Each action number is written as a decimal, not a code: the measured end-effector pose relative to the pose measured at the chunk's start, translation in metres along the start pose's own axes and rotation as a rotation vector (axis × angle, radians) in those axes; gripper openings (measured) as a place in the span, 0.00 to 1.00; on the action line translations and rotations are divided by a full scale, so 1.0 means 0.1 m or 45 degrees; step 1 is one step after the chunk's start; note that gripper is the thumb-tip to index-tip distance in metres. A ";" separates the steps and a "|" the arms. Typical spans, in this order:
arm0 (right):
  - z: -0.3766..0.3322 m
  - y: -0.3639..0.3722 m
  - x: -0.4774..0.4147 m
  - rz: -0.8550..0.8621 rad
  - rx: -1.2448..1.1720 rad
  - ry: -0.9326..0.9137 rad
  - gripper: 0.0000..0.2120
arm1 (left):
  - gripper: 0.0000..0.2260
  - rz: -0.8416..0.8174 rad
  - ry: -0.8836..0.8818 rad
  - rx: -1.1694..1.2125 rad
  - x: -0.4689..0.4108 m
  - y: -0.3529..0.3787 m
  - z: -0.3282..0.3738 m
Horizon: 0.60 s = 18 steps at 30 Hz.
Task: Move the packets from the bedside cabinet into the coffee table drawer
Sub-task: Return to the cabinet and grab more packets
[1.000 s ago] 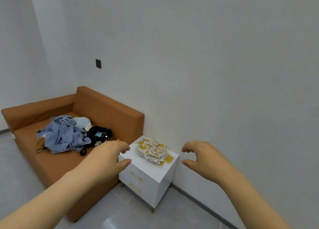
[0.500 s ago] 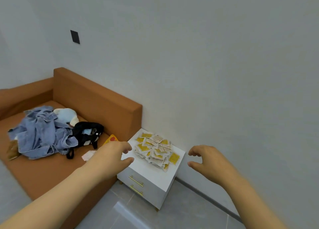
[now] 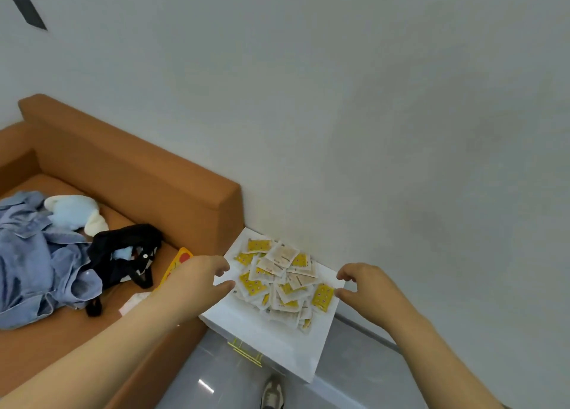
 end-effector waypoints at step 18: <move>0.86 1.17 -1.77 -0.104 -0.582 0.689 0.21 | 0.26 -0.552 -0.181 0.048 -2.36 1.37 -0.54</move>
Point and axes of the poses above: each hand's wrist, its own x-axis away from the middle knuckle, its own y-axis out of the palm, z = x × y, the point moved 9 cm from there along -x, towards the middle knuckle
